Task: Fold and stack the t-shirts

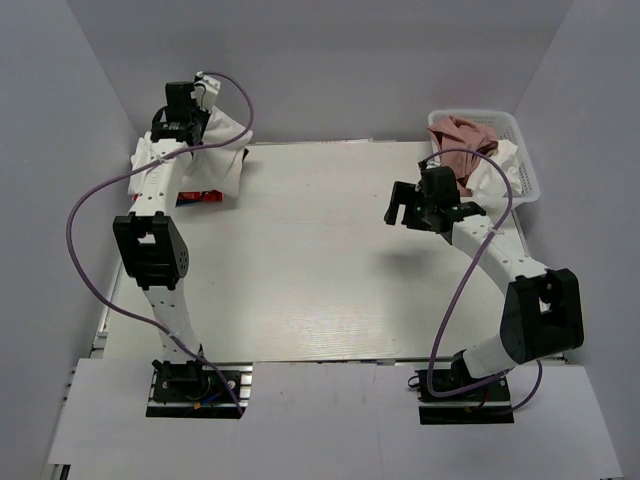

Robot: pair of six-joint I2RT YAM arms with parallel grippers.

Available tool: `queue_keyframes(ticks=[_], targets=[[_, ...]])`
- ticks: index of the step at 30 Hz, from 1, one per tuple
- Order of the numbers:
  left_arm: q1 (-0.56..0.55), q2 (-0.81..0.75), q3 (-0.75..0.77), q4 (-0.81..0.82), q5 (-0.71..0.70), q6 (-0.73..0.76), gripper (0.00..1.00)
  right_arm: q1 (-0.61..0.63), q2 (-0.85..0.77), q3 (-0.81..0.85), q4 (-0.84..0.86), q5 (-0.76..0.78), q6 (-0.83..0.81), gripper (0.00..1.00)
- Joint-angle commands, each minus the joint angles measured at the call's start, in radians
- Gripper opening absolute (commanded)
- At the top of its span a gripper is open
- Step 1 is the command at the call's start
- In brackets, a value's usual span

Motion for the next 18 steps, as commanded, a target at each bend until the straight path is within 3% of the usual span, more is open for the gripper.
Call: queue_keyframes(ticks=[1, 18], targets=[[0.078, 0.022, 0.063, 0.083, 0.024, -0.021, 0.0, -0.007, 0.029, 0.055, -0.005, -0.013, -0.009, 0.91], [0.267, 0.207, 0.15, 0.146, 0.205, -0.164, 0.0, -0.002, 0.11, 0.112, -0.004, -0.089, 0.011, 0.91]])
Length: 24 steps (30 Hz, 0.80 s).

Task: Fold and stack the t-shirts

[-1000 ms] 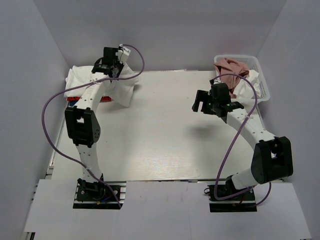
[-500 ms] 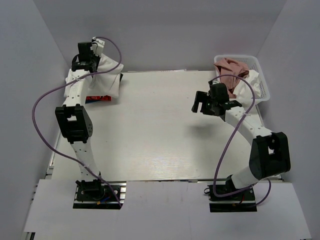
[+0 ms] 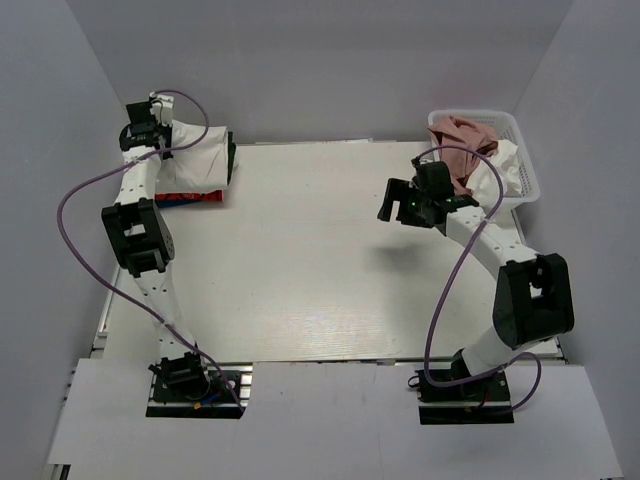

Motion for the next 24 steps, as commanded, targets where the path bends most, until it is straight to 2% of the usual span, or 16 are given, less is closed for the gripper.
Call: queue_keyframes(ticks=[1, 8, 9, 10, 11, 12, 21, 24], targets=[[0.029, -0.017, 0.066, 0.061, 0.036, -0.029, 0.0, -0.002, 0.012, 0.042, 0.004, -0.026, 0.007, 0.91], [0.049, 0.014, 0.075, 0.093, 0.018, -0.054, 0.0, -0.001, 0.026, 0.063, 0.001, -0.024, 0.001, 0.91], [0.049, 0.026, 0.075, 0.093, -0.007, -0.086, 0.22, -0.002, 0.026, 0.062, 0.004, -0.027, 0.002, 0.91], [0.049, 0.04, 0.09, 0.102, -0.059, -0.098, 0.49, -0.002, 0.032, 0.065, 0.004, -0.033, 0.004, 0.91], [0.049, 0.04, 0.112, 0.102, -0.071, -0.098, 0.85, -0.001, 0.035, 0.068, 0.004, -0.033, 0.004, 0.91], [0.049, 0.052, 0.112, 0.093, -0.084, -0.118, 1.0, 0.001, 0.038, 0.074, -0.005, -0.044, 0.001, 0.91], [0.049, -0.022, 0.098, 0.105, -0.202, -0.229, 1.0, 0.001, 0.023, 0.088, -0.027, -0.052, -0.015, 0.91], [0.049, -0.081, 0.107, 0.067, -0.141, -0.26, 1.0, -0.001, -0.001, 0.068, -0.016, -0.066, -0.015, 0.91]])
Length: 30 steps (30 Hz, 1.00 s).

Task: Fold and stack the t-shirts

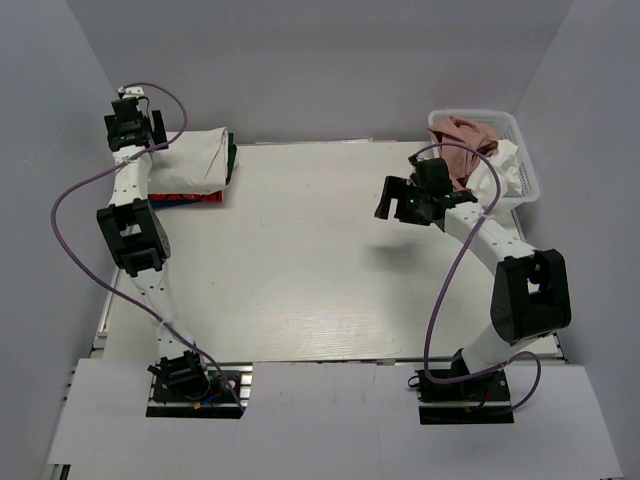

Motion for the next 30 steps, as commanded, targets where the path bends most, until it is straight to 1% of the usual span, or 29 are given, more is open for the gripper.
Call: queue_keyframes(ticks=[1, 3, 4, 5, 7, 8, 9, 10, 11, 12, 13, 14, 15, 16, 17, 18, 19, 20, 21, 22, 23, 24, 27, 30], targets=[[-0.017, -0.156, -0.001, -0.003, -0.02, -0.074, 1.0, 0.002, -0.057, 0.021, 0.014, -0.022, -0.013, 0.91], [-0.034, -0.228, -0.04, -0.018, -0.045, -0.105, 1.0, -0.002, -0.076, -0.002, 0.018, -0.021, -0.012, 0.91], [-0.045, -0.256, -0.054, -0.032, -0.013, -0.135, 1.0, -0.001, -0.085, -0.015, 0.034, -0.021, -0.012, 0.91], [-0.045, -0.291, -0.076, -0.046, 0.074, -0.208, 1.0, -0.002, -0.113, -0.025, 0.044, -0.021, -0.01, 0.91], [-0.056, -0.377, -0.217, -0.026, 0.147, -0.264, 1.0, -0.004, -0.143, -0.064, 0.055, -0.021, -0.007, 0.91], [-0.067, -0.48, -0.284, 0.041, 0.158, -0.305, 1.0, -0.002, -0.162, -0.073, 0.06, -0.019, -0.006, 0.91], [-0.108, -0.533, -0.354, 0.075, 0.158, -0.315, 1.0, -0.005, -0.182, -0.106, 0.061, -0.019, -0.004, 0.91], [-0.134, -0.579, -0.477, 0.097, 0.147, -0.333, 1.0, -0.002, -0.191, -0.117, 0.061, -0.019, -0.003, 0.91], [-0.158, -0.649, -0.528, 0.111, 0.137, -0.377, 1.0, -0.001, -0.206, -0.157, 0.066, -0.018, 0.001, 0.91], [-0.213, -0.679, -0.618, 0.111, 0.136, -0.401, 1.0, -0.002, -0.229, -0.168, 0.068, -0.019, 0.002, 0.91], [-0.243, -0.707, -0.665, 0.102, 0.136, -0.425, 1.0, -0.002, -0.239, -0.182, 0.071, -0.018, 0.008, 0.91], [-0.27, -0.734, -0.715, 0.102, 0.155, -0.45, 1.0, -0.002, -0.286, -0.235, 0.083, -0.021, 0.013, 0.91], [-0.301, -0.763, -0.833, 0.102, 0.155, -0.503, 1.0, -0.004, -0.301, -0.257, 0.104, -0.022, 0.022, 0.91], [-0.362, -0.83, -0.901, 0.12, 0.165, -0.522, 1.0, -0.002, -0.318, -0.28, 0.117, -0.022, 0.025, 0.91], [-0.39, -0.868, -0.974, 0.141, 0.179, -0.548, 1.0, -0.002, -0.356, -0.348, 0.147, -0.025, 0.027, 0.91], [-0.412, -0.907, -1.127, 0.207, 0.204, -0.583, 1.0, -0.002, -0.392, -0.372, 0.187, -0.041, 0.028, 0.91], [-0.447, -0.949, -1.2, 0.247, 0.233, -0.583, 1.0, -0.002, -0.407, -0.399, 0.227, -0.042, 0.025, 0.91], [-0.459, -1.024, -1.257, 0.27, 0.251, -0.583, 1.0, -0.002, -0.438, -0.465, 0.244, -0.045, 0.027, 0.91], [-0.47, -1.053, -1.313, 0.27, 0.251, -0.583, 1.0, -0.004, -0.464, -0.485, 0.264, -0.055, 0.027, 0.91], [-0.488, -1.076, -1.323, 0.193, 0.23, -0.583, 1.0, -0.002, -0.484, -0.504, 0.296, -0.056, 0.025, 0.91], [-0.502, -1.095, -1.323, 0.15, 0.15, -0.602, 1.0, -0.004, -0.487, -0.548, 0.33, -0.055, 0.037, 0.91], [-0.518, -1.13, -1.323, 0.096, 0.114, -0.631, 1.0, -0.004, -0.504, -0.556, 0.357, -0.082, 0.048, 0.91], [-0.527, -1.196, -1.344, 0.109, 0.176, -0.642, 1.0, -0.001, -0.539, -0.587, 0.385, -0.108, 0.07, 0.91], [-0.538, -1.251, -1.368, 0.118, 0.166, -0.642, 1.0, -0.001, -0.564, -0.602, 0.416, -0.093, 0.079, 0.91]])
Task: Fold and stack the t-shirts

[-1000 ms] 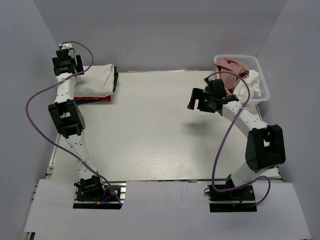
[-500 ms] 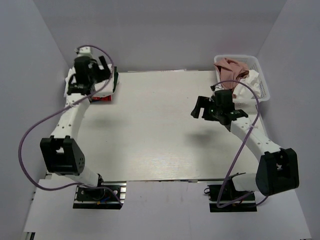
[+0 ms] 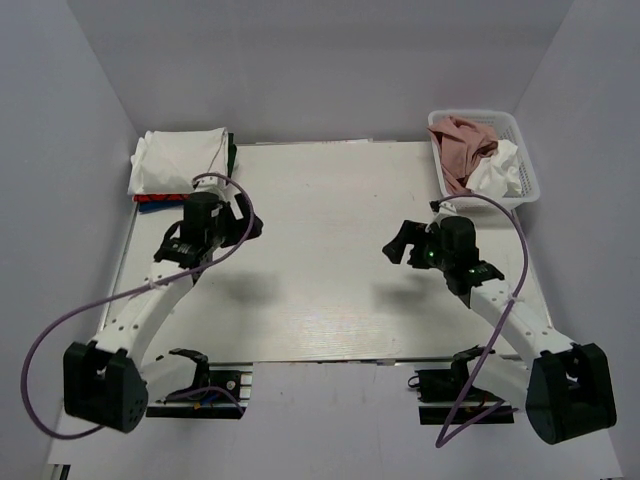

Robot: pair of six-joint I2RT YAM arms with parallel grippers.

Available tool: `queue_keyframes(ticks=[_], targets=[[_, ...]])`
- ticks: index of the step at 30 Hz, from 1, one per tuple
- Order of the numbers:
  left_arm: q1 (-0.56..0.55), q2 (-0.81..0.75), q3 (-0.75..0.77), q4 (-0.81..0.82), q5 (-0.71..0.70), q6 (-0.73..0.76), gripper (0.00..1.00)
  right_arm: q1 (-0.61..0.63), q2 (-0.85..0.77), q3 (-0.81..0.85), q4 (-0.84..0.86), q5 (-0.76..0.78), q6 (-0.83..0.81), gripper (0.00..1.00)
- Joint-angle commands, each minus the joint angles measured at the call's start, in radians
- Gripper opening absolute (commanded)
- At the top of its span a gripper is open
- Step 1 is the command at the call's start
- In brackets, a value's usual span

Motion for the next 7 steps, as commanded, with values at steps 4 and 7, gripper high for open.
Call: queue_keyframes(ticks=[4, 7], targets=[[-0.018, -0.135, -0.028, 0.029, -0.052, -0.029, 1.0, 0.002, -0.062, -0.007, 0.132, -0.027, 0.025, 0.91], [-0.018, -0.135, -0.038, 0.04, -0.036, -0.029, 1.0, 0.002, -0.078, -0.013, 0.135, -0.041, 0.026, 0.91]])
